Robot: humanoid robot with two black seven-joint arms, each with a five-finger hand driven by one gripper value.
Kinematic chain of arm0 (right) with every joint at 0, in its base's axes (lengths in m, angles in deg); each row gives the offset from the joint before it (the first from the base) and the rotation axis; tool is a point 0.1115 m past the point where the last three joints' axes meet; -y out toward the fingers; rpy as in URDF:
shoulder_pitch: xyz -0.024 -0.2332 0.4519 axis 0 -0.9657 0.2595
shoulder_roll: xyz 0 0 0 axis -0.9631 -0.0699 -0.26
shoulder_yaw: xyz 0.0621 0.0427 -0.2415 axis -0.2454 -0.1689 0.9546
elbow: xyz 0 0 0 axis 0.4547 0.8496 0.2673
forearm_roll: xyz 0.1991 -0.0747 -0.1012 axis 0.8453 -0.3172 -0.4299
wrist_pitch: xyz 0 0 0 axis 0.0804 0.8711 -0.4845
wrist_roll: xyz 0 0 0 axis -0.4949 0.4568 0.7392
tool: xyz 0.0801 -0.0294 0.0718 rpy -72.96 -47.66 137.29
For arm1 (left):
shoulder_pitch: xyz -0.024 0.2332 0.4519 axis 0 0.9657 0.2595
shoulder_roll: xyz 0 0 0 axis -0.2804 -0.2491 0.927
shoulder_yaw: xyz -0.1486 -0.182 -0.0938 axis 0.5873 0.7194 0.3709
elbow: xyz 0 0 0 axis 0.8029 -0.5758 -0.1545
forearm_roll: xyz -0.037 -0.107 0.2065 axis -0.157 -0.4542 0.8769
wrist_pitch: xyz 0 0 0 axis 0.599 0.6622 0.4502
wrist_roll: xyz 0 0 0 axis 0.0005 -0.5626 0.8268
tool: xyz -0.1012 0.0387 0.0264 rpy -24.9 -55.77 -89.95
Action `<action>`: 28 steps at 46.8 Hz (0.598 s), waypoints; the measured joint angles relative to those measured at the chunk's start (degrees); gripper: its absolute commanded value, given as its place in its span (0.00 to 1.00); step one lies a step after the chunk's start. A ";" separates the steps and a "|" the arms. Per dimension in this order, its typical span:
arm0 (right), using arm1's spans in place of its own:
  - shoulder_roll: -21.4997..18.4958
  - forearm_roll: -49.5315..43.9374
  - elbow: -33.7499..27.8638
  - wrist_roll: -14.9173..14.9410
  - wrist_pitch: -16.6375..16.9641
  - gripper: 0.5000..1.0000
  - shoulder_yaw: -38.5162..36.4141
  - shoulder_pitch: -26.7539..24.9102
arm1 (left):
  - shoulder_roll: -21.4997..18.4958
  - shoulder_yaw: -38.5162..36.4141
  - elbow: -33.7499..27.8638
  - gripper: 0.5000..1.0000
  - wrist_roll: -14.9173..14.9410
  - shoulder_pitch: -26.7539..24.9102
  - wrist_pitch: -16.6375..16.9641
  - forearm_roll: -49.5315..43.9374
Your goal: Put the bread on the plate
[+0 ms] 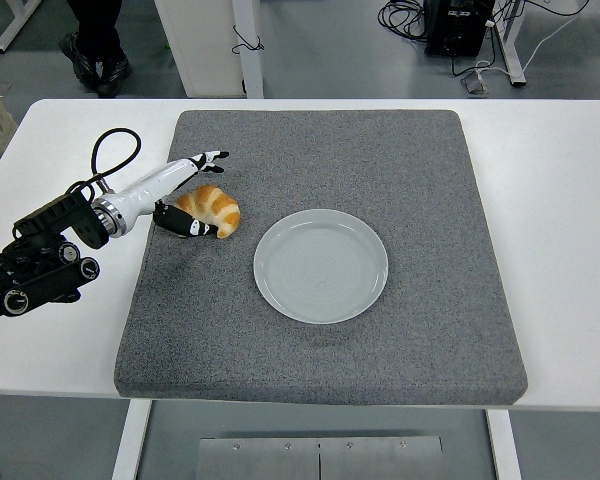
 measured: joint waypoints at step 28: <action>0.00 0.00 0.00 -0.01 0.00 1.00 0.00 0.00 | 0.48 -0.22 0.36 0.00 -2.43 -0.12 -0.58 -0.09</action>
